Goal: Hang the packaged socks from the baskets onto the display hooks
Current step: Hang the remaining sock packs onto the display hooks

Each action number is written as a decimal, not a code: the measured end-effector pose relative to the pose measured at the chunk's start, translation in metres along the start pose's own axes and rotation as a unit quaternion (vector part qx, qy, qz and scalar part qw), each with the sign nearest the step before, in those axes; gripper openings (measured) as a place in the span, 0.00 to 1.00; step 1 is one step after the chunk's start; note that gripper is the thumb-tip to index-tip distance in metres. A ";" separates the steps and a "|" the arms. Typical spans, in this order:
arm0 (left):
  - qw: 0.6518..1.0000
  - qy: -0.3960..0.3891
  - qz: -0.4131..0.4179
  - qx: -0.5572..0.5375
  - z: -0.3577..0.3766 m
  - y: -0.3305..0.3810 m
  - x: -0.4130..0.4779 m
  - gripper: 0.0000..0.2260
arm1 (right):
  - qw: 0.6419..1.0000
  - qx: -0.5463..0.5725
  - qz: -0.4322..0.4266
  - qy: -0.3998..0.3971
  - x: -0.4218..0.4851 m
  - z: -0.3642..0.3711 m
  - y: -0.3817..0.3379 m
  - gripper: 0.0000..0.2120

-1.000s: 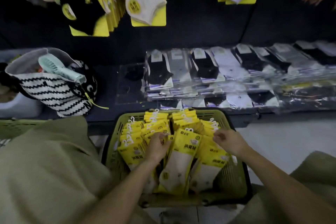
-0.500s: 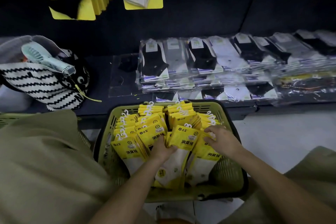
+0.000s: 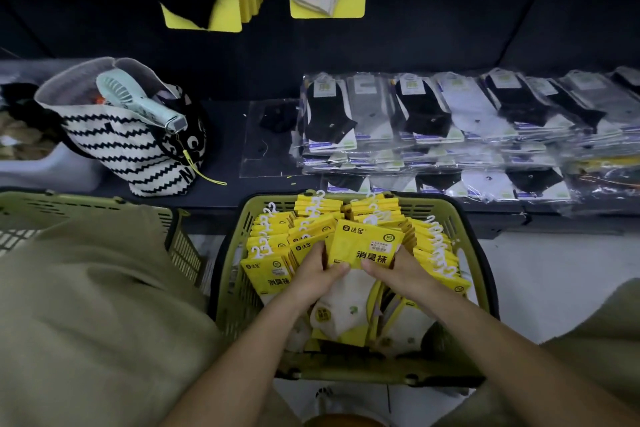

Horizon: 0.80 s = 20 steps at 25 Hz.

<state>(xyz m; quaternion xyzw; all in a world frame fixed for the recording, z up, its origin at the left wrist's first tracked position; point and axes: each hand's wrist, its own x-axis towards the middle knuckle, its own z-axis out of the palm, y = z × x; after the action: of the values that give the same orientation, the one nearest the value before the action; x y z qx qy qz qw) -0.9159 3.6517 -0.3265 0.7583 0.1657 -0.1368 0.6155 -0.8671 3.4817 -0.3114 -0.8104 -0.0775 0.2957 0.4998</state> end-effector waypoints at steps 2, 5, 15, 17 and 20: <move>1.000 -0.029 0.003 0.004 -0.001 -0.003 -0.004 0.23 | 1.000 0.022 -0.008 -0.009 -0.003 0.007 -0.001 0.24; 0.998 -0.052 -0.046 -0.004 0.003 -0.014 -0.009 0.30 | 0.999 -0.016 -0.010 -0.035 -0.007 0.018 0.011 0.30; 1.000 0.011 -0.022 -0.011 0.001 -0.002 -0.012 0.29 | 0.999 -0.031 -0.039 0.010 -0.005 0.017 0.006 0.20; 0.998 0.044 0.026 -0.034 -0.010 0.021 -0.009 0.27 | 0.996 -0.010 -0.020 0.082 0.001 0.008 -0.016 0.27; 0.990 0.072 0.085 -0.081 -0.027 0.064 -0.003 0.23 | 0.985 -0.007 -0.023 0.170 0.013 -0.010 -0.057 0.26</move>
<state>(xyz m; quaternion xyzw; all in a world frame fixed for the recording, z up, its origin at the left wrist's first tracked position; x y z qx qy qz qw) -0.8920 3.6660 -0.2625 0.7253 0.1550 -0.0152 0.6706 -0.8414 3.5070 -0.2643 -0.8502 -0.0121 0.1411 0.5071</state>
